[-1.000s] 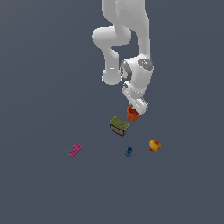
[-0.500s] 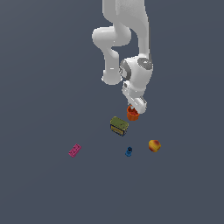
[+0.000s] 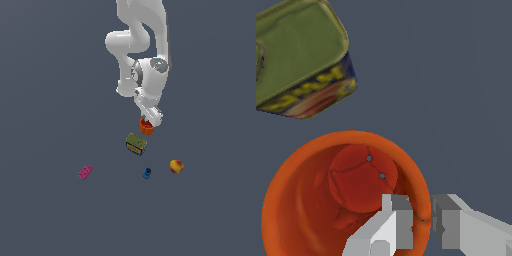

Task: Pick up a designated object from a clutter of objects.

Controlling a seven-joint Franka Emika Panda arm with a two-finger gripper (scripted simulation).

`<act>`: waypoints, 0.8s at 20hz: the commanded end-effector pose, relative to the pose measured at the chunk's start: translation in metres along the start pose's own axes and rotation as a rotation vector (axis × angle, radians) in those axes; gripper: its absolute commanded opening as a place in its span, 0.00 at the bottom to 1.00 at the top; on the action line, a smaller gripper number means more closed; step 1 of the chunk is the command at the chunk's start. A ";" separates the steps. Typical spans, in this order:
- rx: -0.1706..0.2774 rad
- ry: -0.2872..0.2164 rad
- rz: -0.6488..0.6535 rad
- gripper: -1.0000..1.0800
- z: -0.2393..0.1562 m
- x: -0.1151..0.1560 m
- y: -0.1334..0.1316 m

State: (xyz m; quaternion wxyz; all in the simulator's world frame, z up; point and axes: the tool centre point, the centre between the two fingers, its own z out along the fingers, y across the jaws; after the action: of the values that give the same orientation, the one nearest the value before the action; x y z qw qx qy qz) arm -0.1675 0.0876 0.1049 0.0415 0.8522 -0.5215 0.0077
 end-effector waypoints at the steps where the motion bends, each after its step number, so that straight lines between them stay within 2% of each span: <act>1: 0.002 -0.001 0.000 0.00 -0.012 0.013 0.006; 16: 0.003 -0.006 -0.001 0.00 -0.113 0.125 0.058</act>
State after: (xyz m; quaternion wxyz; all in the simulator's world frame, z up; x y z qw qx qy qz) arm -0.1588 -0.0282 0.2157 0.0390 0.8523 -0.5216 0.0058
